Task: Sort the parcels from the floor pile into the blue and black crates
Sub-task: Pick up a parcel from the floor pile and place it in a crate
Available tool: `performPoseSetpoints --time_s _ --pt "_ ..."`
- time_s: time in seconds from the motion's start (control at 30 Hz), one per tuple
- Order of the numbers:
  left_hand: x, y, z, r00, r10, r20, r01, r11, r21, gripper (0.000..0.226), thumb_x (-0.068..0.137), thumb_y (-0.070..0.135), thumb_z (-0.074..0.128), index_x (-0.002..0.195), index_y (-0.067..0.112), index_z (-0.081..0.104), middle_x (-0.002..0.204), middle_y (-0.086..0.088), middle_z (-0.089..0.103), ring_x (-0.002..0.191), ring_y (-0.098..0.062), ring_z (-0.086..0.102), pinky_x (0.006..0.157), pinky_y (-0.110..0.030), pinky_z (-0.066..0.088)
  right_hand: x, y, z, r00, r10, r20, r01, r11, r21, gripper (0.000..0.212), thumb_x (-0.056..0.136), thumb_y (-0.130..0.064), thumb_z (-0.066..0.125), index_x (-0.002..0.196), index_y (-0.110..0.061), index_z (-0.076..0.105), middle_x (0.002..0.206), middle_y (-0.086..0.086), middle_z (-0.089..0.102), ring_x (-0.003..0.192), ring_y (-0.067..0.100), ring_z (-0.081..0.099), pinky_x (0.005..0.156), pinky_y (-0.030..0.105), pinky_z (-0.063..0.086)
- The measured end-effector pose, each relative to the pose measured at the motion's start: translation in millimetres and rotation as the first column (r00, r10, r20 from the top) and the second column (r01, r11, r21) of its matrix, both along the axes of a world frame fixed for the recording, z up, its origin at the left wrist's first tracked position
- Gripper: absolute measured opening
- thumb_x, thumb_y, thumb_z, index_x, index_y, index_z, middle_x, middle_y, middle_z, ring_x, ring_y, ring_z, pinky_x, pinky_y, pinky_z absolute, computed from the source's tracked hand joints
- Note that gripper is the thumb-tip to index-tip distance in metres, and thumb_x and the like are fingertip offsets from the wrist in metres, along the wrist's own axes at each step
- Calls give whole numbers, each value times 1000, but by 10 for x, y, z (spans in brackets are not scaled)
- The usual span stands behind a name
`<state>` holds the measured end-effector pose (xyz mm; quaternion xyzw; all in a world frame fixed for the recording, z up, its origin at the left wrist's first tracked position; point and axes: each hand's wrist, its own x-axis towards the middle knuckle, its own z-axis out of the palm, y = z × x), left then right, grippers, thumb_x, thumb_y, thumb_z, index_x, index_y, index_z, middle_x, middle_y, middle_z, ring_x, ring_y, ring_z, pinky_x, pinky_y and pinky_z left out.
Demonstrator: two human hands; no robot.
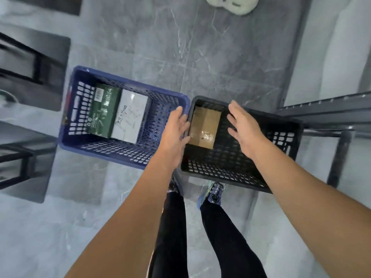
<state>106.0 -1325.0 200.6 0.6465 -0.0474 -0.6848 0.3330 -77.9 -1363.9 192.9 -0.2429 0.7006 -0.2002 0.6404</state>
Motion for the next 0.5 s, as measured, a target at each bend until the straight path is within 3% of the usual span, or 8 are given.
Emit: performPoseSetpoints --time_s 0.1,0.2,0.5 --pt "294 -107 733 998 -22 59 26 998 -65 56 107 52 39 156 25 37 161 3 42 143 -14 45 115 -41 37 177 -114 763 999 -32 39 34 998 -51 60 109 -48 47 163 -28 30 168 -9 33 151 11 36 126 43 30" --pt "554 -158 1478 995 4 98 10 989 -148 53 107 51 40 153 26 40 159 4 43 142 -14 45 119 -46 33 373 -166 1534 996 -28 85 38 992 -118 65 108 -54 44 164 -27 26 169 -8 30 153 10 33 128 42 26" --pt "940 161 3129 974 124 189 -60 948 -311 53 107 53 37 154 29 37 161 5 39 142 -14 43 122 -52 29 860 -102 3191 975 164 148 -117 952 -284 65 105 -62 37 163 -35 28 170 -10 28 156 16 28 129 47 21"
